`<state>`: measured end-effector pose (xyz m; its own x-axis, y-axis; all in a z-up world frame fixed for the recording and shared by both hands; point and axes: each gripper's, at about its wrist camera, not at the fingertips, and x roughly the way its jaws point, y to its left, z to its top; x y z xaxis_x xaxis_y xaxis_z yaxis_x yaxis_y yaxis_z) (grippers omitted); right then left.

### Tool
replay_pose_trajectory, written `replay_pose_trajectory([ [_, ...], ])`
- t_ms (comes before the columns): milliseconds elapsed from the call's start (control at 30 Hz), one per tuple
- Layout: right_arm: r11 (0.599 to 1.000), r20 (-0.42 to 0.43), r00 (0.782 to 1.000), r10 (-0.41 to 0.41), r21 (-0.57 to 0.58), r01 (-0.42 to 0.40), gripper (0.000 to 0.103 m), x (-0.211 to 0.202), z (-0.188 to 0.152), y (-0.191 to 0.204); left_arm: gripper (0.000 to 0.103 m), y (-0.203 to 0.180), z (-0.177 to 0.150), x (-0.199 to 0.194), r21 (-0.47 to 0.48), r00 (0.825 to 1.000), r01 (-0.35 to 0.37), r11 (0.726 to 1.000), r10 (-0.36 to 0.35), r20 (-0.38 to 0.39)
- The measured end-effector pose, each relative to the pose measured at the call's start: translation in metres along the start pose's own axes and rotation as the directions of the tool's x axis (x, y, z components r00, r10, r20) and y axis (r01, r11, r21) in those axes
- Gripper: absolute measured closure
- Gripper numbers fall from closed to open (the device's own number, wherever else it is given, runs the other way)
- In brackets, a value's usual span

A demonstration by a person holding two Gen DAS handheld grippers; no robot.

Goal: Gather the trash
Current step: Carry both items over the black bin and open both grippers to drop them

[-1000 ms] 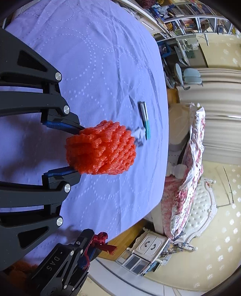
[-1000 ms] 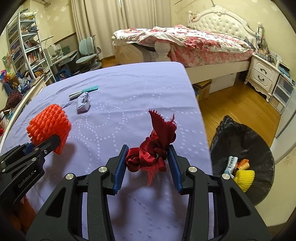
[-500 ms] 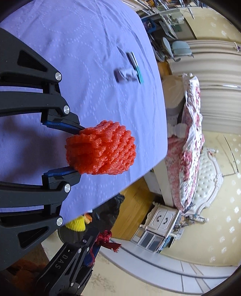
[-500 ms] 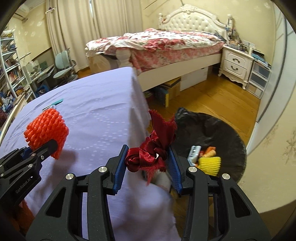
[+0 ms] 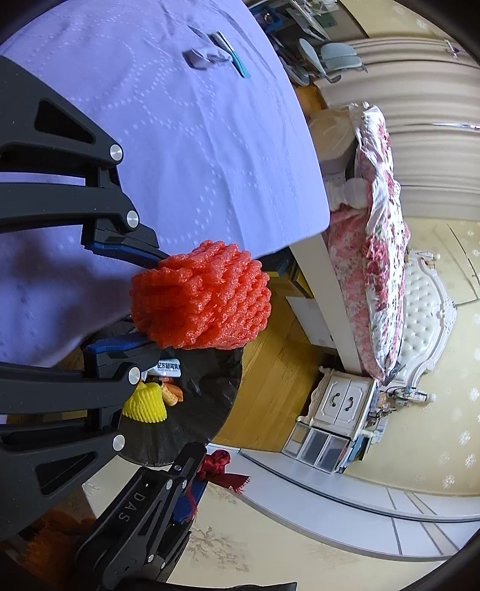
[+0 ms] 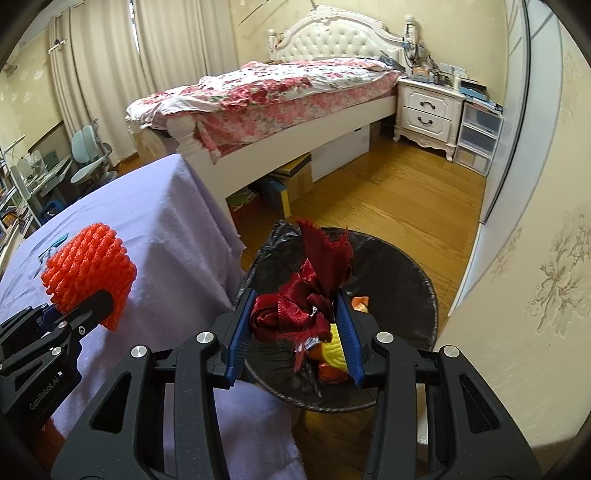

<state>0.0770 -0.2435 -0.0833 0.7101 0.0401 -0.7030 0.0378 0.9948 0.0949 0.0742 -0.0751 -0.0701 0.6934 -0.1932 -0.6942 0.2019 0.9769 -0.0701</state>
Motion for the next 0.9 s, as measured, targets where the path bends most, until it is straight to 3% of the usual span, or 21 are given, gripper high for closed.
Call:
replay_pose_trajectory([
  [733,0.995,-0.035,0.999,-0.036,0.087,0.039,0.061,0.03,0.008,-0.057,0.069,-0.059,0.024,0.051,0.1,0.998,0.025,0.995,-0.019,-0.068],
  [800,0.995,-0.034,0.999,-0.038,0.091,0.041,0.061,0.032,0.009,-0.059,0.063,-0.059,0.025,0.054,0.099,0.997,0.031,0.995,-0.024,-0.077],
  [867,0.995,-0.03,0.999,-0.043,0.093,0.045,0.057,0.034,0.01,-0.061,0.045,-0.058,0.026,0.054,0.084,0.997,0.023,0.996,-0.016,-0.077],
  [900,0.994,-0.026,0.999,-0.045,0.096,0.048,0.049,0.034,0.01,-0.062,0.04,-0.056,0.027,0.053,0.071,0.997,0.021,0.997,-0.016,-0.072],
])
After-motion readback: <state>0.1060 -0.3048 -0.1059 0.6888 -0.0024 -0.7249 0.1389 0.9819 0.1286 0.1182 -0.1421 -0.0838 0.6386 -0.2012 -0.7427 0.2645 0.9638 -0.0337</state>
